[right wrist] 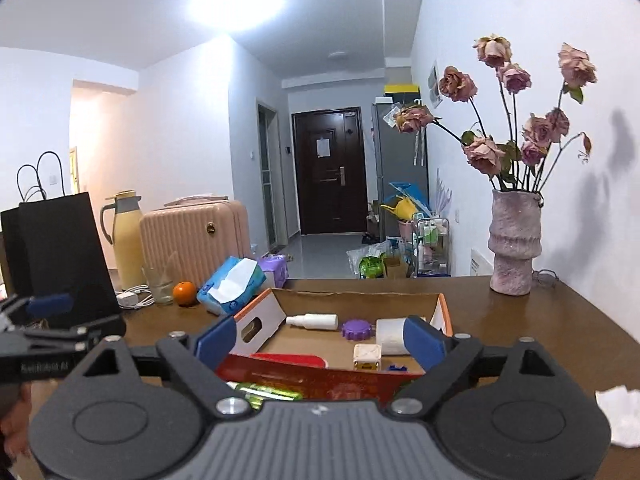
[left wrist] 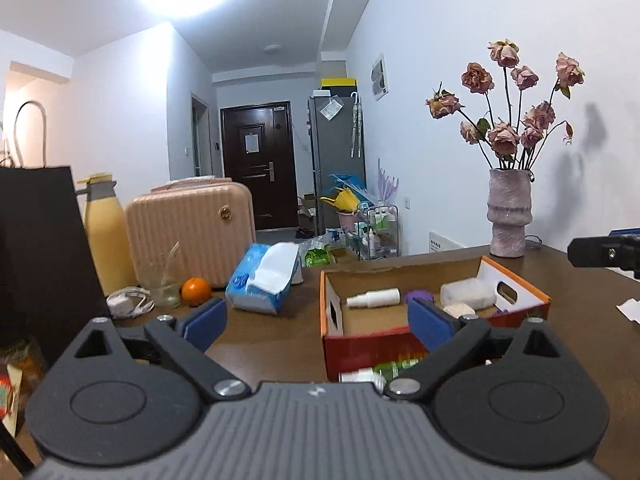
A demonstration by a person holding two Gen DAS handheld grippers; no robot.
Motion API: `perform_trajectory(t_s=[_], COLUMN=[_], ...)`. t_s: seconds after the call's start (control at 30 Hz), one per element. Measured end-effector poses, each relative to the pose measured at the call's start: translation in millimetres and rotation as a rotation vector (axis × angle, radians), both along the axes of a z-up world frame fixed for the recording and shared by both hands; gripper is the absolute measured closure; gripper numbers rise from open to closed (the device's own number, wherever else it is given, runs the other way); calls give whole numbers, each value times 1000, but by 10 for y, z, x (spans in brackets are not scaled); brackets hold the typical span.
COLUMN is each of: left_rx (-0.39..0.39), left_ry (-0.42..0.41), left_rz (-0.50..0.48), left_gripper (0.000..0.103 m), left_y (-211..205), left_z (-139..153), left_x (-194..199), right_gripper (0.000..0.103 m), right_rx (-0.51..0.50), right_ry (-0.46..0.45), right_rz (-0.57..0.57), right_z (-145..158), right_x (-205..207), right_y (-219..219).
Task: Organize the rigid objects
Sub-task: 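Lift both grippers away from the box, then grasp the small white cap on the table with the right gripper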
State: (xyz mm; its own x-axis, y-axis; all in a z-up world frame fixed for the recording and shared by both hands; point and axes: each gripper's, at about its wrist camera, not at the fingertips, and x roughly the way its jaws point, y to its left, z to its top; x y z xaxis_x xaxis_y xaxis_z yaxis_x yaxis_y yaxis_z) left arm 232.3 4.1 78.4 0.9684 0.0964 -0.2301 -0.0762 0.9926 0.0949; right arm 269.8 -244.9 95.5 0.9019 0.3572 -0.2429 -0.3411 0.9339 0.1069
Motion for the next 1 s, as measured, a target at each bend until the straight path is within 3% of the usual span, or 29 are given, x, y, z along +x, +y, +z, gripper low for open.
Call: perform_trajectory(t_s=[0.27,0.5,0.63,0.77,0.9,1.0], left_rx=[-70,-58,-98,-124,-117,-113], left_ry=[8,34,81,131,189,227], left_rz=[25,-24,-14,-10,-36,-54], left_gripper=[0,0,0,0,0,0], left_y=[208,342,402,409,355,303], left_z=[-109,-361,-453,-609,-791,-889], left_x=[-502,-1086,-1033,-951,-835,-730], right_gripper=[13,13,15,17,25,39], right_rx=[-104,-190,-246,-230,-213,-190], right_ry=[-21,23,84,165,227,257], right_rz=[20,119,146,139,107,100], right_z=[-30,-481,-831,-1069,-1227,-1300], right_x=[-553,-1111,-1198,-1190,-1087,-1003], right_y=[163,475,686,707,650,624])
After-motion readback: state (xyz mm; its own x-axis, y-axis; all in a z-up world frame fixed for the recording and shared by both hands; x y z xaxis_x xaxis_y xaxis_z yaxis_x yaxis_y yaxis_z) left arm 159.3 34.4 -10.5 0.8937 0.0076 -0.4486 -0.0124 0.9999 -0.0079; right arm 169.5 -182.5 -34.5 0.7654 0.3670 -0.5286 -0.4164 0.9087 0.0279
